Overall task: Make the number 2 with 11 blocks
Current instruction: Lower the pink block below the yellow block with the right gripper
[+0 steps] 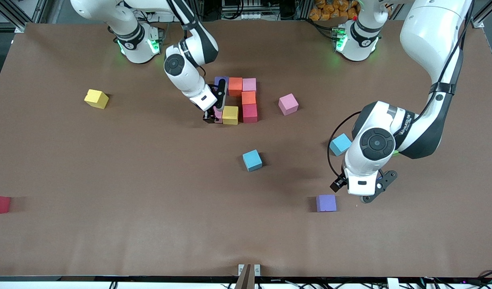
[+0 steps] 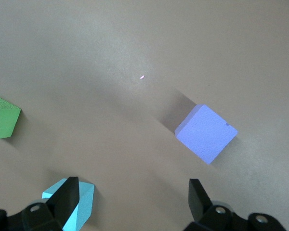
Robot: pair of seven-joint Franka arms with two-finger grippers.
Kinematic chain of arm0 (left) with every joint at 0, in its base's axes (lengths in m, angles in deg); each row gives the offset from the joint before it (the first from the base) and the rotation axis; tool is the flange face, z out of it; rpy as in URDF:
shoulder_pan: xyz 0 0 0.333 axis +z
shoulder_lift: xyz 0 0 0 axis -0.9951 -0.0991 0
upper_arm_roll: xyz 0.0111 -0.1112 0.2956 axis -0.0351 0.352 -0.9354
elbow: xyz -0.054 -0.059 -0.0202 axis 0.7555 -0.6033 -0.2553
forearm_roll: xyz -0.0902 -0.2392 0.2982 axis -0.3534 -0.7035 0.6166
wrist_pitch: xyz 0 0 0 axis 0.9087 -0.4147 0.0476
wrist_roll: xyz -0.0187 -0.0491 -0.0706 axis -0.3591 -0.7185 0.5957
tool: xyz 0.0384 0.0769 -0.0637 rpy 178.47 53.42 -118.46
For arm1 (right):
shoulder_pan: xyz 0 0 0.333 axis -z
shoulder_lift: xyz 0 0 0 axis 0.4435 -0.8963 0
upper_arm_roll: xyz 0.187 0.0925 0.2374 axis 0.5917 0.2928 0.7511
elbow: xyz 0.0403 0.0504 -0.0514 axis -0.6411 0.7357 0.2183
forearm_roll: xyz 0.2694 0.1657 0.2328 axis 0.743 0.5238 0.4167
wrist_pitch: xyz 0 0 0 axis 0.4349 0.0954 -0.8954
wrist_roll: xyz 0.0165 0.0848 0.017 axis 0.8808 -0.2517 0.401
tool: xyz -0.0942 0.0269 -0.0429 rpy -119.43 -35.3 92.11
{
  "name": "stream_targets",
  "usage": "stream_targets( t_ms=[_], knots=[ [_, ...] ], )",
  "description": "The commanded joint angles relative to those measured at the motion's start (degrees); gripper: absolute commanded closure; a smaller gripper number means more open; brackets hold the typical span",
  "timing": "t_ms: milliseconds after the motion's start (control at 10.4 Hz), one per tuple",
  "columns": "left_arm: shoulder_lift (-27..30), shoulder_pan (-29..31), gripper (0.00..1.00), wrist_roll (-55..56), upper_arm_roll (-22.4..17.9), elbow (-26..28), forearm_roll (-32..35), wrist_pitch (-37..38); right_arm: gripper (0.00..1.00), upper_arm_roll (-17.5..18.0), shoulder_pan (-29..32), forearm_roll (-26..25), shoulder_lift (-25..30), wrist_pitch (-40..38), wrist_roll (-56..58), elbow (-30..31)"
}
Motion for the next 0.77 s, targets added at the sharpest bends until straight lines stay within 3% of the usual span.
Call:
stream_targets(
  t_ms=[0, 676],
  knots=[
    [0.5, 0.3, 0.0, 0.4, 0.4, 0.5, 1.3, -0.2, 1.0, 0.0, -0.8, 2.0, -0.3, 2.1, 1.3, 0.6],
    [0.5, 0.1, 0.0, 1.1, 0.4, 0.5, 1.3, -0.2, 1.0, 0.1, -1.7, 2.2, -1.4, 2.8, 0.5, -0.1]
  ],
)
